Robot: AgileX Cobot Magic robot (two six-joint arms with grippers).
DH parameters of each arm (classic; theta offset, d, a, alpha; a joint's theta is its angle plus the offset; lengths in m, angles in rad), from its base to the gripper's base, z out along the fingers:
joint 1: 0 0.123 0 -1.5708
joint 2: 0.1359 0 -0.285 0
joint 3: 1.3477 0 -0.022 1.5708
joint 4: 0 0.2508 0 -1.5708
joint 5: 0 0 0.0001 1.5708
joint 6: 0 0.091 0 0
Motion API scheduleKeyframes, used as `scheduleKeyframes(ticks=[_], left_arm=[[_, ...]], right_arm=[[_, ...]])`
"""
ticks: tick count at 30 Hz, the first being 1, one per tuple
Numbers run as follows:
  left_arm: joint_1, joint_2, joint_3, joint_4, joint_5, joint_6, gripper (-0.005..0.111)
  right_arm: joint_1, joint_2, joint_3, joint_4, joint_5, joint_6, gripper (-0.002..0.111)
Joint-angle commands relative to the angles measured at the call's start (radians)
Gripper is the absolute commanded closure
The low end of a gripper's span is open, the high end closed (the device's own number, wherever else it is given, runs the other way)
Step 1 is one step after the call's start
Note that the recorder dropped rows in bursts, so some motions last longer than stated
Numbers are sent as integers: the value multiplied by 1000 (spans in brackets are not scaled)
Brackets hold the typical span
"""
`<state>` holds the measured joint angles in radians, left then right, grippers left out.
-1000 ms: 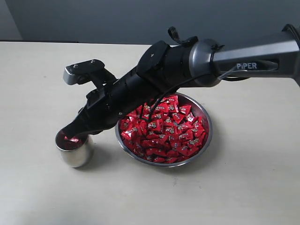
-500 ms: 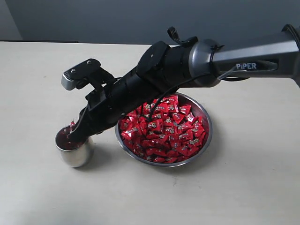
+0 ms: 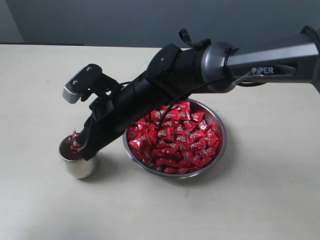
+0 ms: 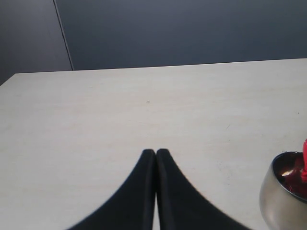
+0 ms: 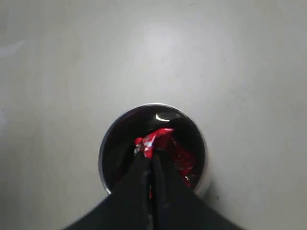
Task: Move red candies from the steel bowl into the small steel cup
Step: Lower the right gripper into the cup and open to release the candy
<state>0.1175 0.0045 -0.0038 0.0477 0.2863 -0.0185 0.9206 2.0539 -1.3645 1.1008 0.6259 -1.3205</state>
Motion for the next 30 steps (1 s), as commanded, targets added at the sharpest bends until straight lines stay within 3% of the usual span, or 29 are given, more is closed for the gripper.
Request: scheduleKeyframes(ticks=[1, 16, 19, 24, 30], left_arm=[[1, -4, 4, -2, -2, -1, 106], [1, -4, 4, -2, -2, -1, 106], [1, -4, 4, -2, -2, -1, 106], [1, -4, 4, -2, -2, -1, 106], [1, -4, 4, -2, -2, -1, 106]], right_arm=[[0, 1, -7, 32, 1, -21, 109], [0, 1, -7, 38, 1, -21, 109], [0, 1, -7, 38, 7, -21, 97], [0, 1, -7, 53, 1, -14, 65], [0, -3, -8, 55, -21, -14, 61]])
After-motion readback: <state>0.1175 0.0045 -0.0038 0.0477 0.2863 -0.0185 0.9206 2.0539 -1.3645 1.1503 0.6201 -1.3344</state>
